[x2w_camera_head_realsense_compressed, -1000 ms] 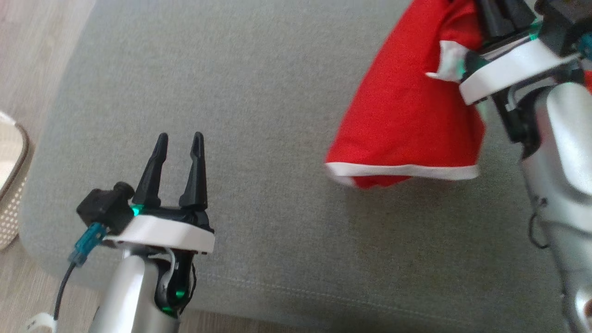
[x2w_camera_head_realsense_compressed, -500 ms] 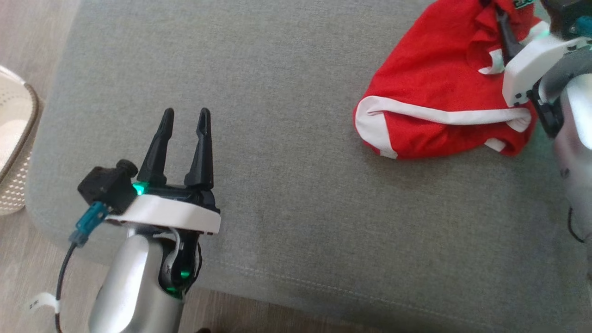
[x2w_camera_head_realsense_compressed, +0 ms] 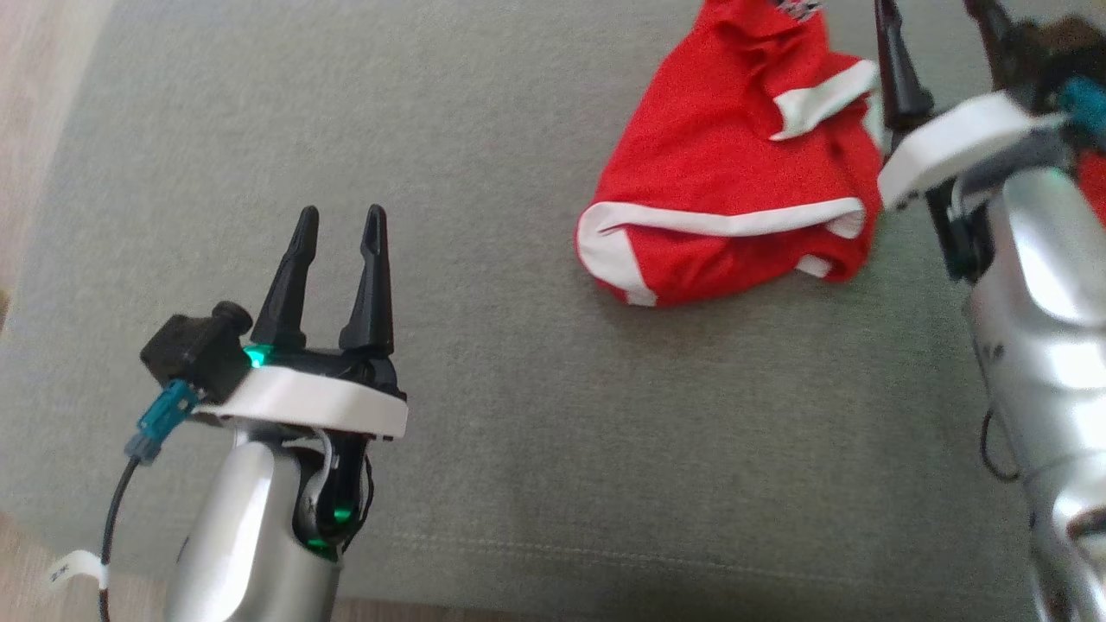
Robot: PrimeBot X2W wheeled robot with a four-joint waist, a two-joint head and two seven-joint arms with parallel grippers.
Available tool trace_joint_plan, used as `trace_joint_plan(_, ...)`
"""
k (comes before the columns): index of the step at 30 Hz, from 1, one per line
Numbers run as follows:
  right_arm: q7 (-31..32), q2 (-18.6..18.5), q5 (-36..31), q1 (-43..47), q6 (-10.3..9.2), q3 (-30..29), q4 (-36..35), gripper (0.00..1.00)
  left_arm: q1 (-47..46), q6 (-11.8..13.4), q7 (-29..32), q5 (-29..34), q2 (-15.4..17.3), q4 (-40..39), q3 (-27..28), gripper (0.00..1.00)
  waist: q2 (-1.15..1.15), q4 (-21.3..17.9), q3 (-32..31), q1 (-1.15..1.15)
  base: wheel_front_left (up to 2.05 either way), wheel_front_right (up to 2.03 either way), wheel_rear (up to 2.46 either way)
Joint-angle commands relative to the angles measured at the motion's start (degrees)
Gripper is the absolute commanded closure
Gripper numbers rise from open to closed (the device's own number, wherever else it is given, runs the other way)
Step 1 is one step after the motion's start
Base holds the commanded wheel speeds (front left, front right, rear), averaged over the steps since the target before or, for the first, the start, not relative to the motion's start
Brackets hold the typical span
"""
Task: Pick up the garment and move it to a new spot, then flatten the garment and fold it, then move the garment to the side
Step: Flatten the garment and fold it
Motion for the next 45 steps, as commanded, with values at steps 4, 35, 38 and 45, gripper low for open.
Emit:
trace_joint_plan(4,-0.7,0.9,0.4,6.4,0.37,-0.7,-9.2,0.0,-0.4,0.3,-0.3,-0.1,0.6,-1.8,1.9,0.0,0.0,-3.7,-3.5,0.0,0.0,0.0,0.0)
trace_joint_plan(35,5.3,9.3,1.6,31.2,0.37,-8.2,-31.1,0.0,2.1,0.4,-0.3,-0.8,0.6,-1.6,-0.3,0.0,0.0,-4.7,-3.7,0.0,0.0,0.0,0.0)
trace_joint_plan(38,7.1,9.2,-0.8,29.6,0.37,-7.7,-28.0,0.0,1.8,0.4,-0.3,-1.0,0.6,-1.6,-0.5,0.0,0.0,-3.3,-3.0,0.0,0.0,0.0,0.0)
trace_joint_plan(45,8.9,7.9,-8.3,27.1,0.37,-8.3,-21.0,0.0,1.3,0.4,-0.3,-1.3,0.6,-1.5,-0.5,0.0,0.0,-1.0,-1.8,0.0,0.0,0.0,0.0)
